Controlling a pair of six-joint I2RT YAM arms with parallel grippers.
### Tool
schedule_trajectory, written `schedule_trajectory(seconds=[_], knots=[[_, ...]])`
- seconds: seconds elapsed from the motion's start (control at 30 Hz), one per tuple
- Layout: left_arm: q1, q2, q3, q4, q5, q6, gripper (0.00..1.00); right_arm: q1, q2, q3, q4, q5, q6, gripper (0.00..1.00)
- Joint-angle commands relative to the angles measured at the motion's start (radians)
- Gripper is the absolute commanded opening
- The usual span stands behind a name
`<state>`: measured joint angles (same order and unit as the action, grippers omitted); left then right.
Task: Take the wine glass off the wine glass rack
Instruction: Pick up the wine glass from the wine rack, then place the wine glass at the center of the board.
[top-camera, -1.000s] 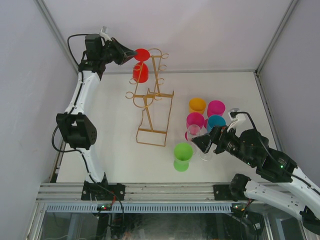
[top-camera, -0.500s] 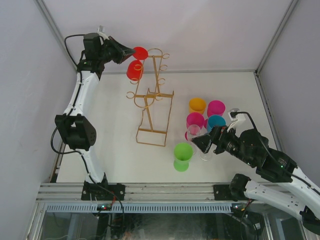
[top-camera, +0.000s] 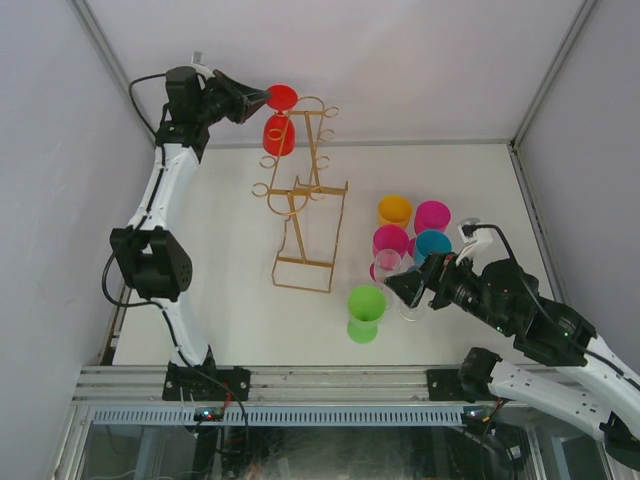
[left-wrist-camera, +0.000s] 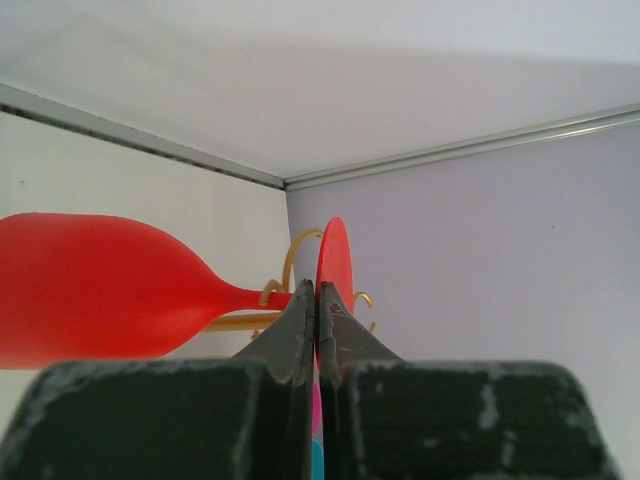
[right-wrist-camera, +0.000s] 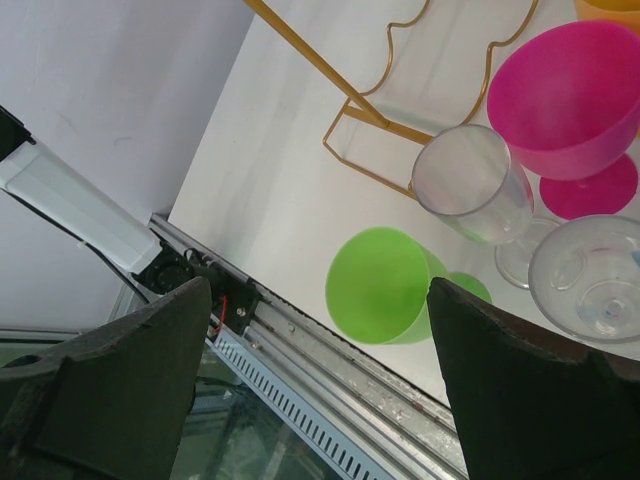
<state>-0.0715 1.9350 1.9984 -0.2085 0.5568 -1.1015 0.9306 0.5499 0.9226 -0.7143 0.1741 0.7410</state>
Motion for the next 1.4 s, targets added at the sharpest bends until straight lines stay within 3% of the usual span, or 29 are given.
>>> schedule_trajectory(seconds=[0.0, 0.4, 0.73, 1.03, 1.23, 1.37], knots=[[0.018, -0.070, -0.034, 0.060, -0.015, -0.027, 0.00, -0.004, -0.016, 0.004, 0.008, 0.011, 0.009, 0.89], [0.025, -0.105, -0.035, 0.027, -0.081, 0.008, 0.00, -0.004, -0.028, 0.004, -0.004, 0.015, 0.013, 0.89], [0.038, -0.146, -0.109, 0.110, -0.084, -0.047, 0.00, -0.004, -0.043, -0.010, -0.002, 0.026, 0.026, 0.89], [0.059, -0.242, -0.143, -0.012, -0.231, 0.120, 0.00, -0.006, -0.066, -0.009, 0.005, 0.028, 0.015, 0.89], [0.144, -0.248, -0.071, -0.052, -0.146, 0.110, 0.00, -0.007, -0.080, -0.010, -0.003, 0.032, 0.017, 0.89], [0.159, -0.360, -0.196, -0.083, -0.161, 0.199, 0.00, -0.006, -0.090, -0.010, -0.003, 0.040, 0.020, 0.89]])
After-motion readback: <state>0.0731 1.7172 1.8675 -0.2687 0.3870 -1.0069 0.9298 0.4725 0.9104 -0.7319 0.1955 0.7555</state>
